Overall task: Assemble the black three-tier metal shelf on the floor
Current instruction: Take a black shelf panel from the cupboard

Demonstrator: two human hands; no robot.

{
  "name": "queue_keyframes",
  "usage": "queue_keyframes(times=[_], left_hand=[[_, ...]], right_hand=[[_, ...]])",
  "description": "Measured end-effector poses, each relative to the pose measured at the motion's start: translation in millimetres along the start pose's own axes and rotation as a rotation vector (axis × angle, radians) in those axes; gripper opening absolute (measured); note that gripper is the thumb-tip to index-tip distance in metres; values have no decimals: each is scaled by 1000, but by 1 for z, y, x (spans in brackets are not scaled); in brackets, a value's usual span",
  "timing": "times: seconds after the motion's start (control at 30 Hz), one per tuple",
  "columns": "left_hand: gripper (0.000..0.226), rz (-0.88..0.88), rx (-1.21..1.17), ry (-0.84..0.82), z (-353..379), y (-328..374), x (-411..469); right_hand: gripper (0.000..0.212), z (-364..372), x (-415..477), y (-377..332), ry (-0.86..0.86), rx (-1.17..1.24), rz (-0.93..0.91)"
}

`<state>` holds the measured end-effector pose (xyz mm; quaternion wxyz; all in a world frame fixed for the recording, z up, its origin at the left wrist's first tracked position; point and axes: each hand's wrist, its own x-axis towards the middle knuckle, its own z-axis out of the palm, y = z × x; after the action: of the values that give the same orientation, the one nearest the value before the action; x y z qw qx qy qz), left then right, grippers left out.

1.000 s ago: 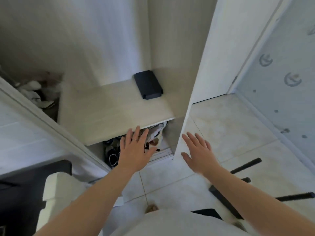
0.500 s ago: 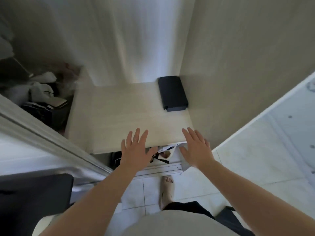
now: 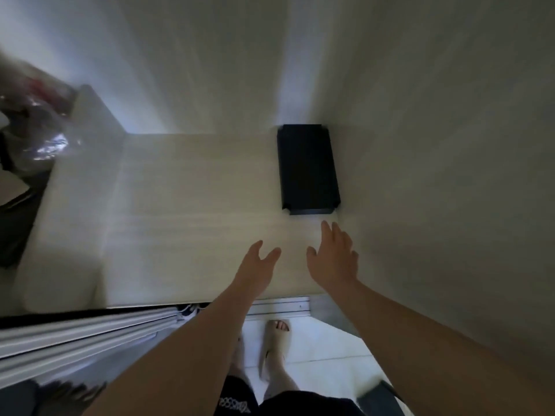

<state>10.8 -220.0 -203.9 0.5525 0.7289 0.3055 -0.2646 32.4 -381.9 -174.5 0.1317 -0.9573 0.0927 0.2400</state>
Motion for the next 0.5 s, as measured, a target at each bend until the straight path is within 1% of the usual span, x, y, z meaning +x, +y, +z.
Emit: queue_keyframes(times=[0.1,0.27,0.33,0.4,0.47,0.5], left_hand=[[72,17,-23,0,10,24,41],[75,56,-27,0,28,53,101],[72,78,-23,20,34,60,117],[62,112,-40,38,40,68,128],[42,150,-73,28,44,75,135],[35,150,-108,23,45,79,138]], right_hand=[[70,-5,36,0,-5,-71,7],[74,-9,88,4,-9,-166,-55],[76,-4,103,5,-20,-185,-63],[78,1,115,7,-34,-183,-52],[79,6,124,7,-45,-189,-40],[79,8,127,7,-52,-199,-35]])
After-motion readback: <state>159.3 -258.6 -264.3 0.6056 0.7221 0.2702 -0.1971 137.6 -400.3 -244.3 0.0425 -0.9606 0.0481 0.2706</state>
